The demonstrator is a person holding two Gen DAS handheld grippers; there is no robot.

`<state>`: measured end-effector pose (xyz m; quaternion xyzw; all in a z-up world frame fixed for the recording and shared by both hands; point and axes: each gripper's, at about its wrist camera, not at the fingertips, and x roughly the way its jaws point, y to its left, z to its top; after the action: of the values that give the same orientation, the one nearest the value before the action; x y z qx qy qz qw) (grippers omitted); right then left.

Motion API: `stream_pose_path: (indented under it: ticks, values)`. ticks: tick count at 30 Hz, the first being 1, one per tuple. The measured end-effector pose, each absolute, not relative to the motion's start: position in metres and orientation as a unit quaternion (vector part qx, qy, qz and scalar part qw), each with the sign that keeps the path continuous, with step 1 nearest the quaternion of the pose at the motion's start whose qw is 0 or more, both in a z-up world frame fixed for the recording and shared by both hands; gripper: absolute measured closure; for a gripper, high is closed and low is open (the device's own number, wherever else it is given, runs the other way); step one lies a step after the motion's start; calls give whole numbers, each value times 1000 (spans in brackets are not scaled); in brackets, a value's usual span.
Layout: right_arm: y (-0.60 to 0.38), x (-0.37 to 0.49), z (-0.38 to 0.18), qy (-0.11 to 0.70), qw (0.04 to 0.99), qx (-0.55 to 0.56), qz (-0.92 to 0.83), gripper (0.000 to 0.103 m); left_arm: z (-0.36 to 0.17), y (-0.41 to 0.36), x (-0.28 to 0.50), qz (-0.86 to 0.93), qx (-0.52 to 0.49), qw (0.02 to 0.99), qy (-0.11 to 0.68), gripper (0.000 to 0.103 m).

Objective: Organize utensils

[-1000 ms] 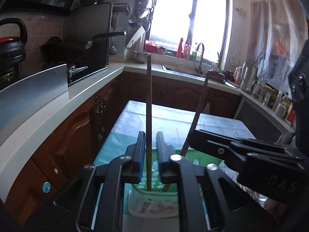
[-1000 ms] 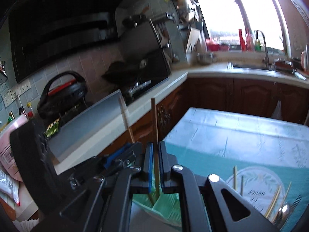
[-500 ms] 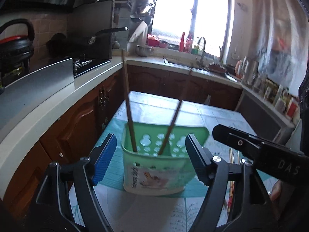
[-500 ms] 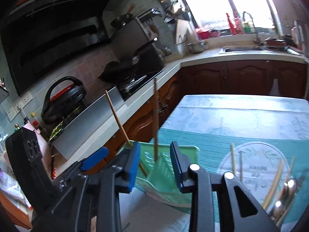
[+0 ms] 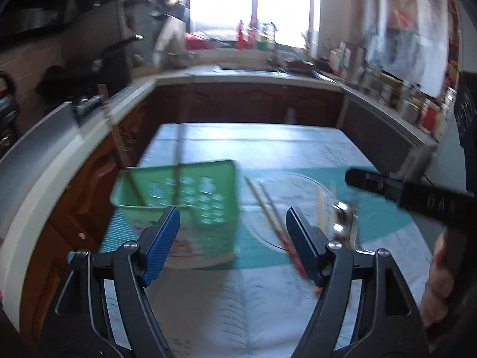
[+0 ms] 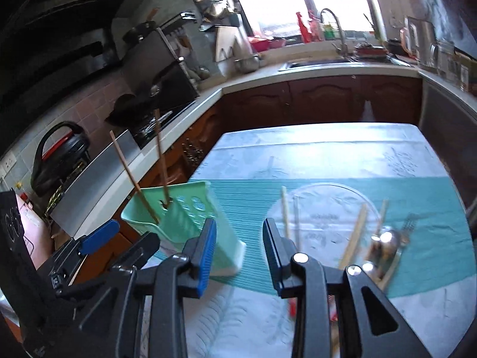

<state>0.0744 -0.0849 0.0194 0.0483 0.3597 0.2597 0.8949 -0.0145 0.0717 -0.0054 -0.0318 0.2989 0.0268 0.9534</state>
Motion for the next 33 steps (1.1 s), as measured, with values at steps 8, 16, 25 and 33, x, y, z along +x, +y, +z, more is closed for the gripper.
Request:
stream_pose_path:
  ticks: [8,16,25,33]
  values:
    - [-156,82,49,378,896,58,223,71,6,8,0,-10,-18,947,319,31]
    - [-199,92,59,401,887,66,219,71,8,-15,33,-57,-70,942,323,31]
    - [-198,139,3,496,834,97,220,71,-42,-12,87,-32,-44,905,422,31]
    - [-180,188,-50,574,788,120,190,97,-95,2,108,13,-30,883,469,54]
